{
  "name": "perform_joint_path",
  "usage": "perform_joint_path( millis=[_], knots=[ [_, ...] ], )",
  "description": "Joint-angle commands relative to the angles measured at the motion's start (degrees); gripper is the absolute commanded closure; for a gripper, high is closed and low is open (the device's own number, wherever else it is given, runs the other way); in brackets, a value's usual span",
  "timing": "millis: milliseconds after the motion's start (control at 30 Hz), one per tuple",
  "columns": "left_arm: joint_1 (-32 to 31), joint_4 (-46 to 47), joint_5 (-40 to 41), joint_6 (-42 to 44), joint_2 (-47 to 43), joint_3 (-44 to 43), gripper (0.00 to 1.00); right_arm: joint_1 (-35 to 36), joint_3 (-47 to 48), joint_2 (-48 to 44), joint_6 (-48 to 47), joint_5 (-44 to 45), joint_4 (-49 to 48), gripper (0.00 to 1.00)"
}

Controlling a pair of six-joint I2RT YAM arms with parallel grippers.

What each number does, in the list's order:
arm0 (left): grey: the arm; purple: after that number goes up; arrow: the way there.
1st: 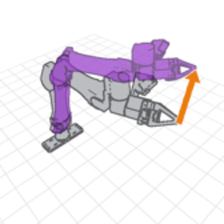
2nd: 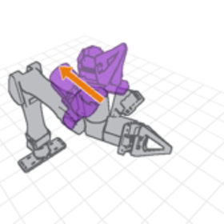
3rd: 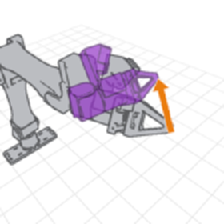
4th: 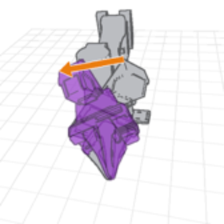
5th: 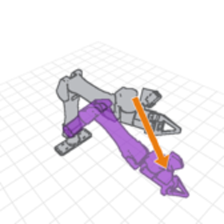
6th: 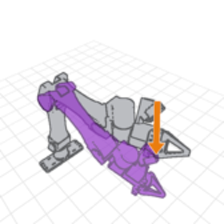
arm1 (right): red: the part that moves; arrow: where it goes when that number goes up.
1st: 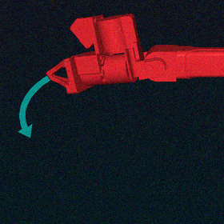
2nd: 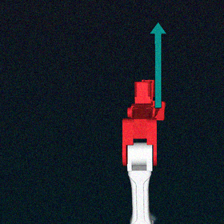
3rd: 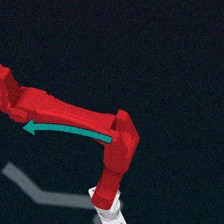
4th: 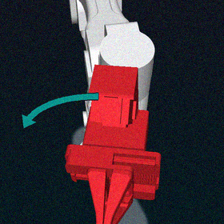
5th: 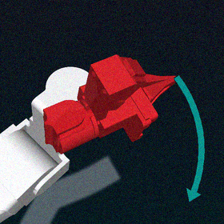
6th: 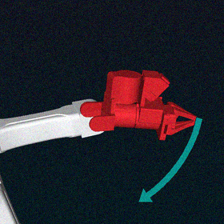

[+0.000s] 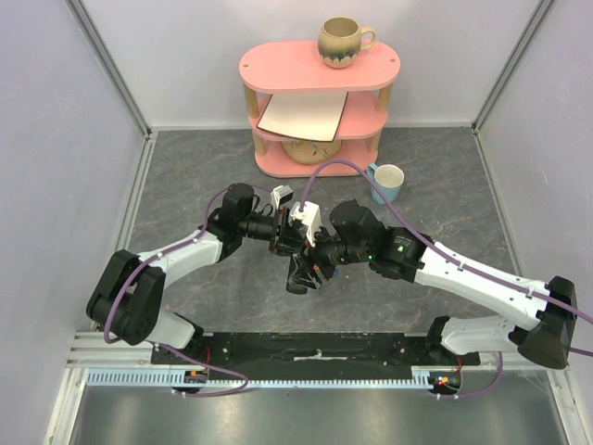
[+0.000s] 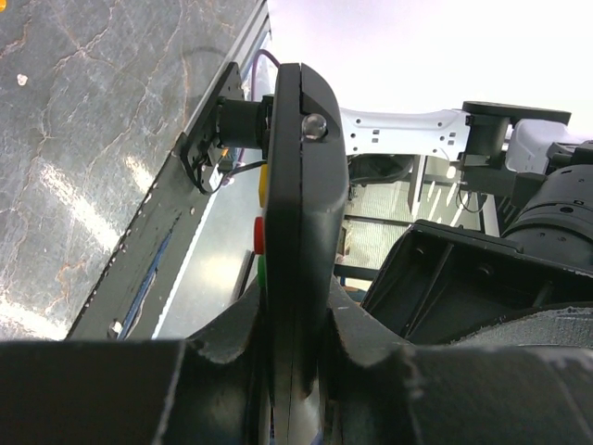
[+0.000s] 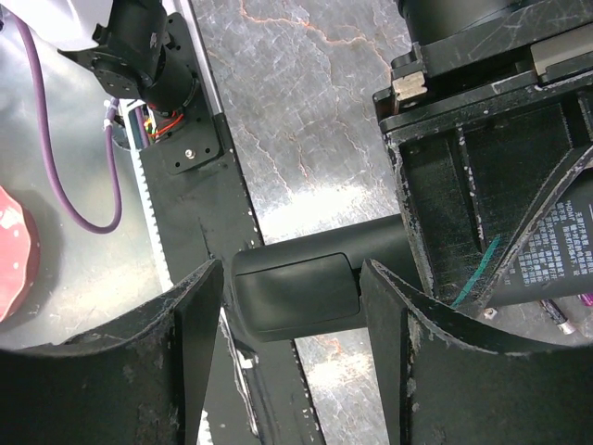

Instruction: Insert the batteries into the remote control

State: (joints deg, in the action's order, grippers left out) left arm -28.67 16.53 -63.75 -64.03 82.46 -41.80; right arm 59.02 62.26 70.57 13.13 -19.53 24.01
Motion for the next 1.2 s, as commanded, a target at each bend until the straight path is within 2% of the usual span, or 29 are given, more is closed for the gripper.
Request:
perform_joint_path(
  millis=[0,733,1167],
  knots=[
    [1.77,8.51,1.52,-6.81,-2.65,-2.06,0.98,1.88,-1.44,0.54,4.98,-10.0,6.23,0.33],
    [3.35,8.69,2.05,-6.02,-2.12,-0.12,0.98,1.8,-0.03,-1.39,7.79,-10.79,5.34,0.35],
    [3.35,8.78,2.22,-5.32,-1.51,1.02,0.98,1.8,2.69,-2.89,7.97,-5.62,5.26,0.32]
  ],
)
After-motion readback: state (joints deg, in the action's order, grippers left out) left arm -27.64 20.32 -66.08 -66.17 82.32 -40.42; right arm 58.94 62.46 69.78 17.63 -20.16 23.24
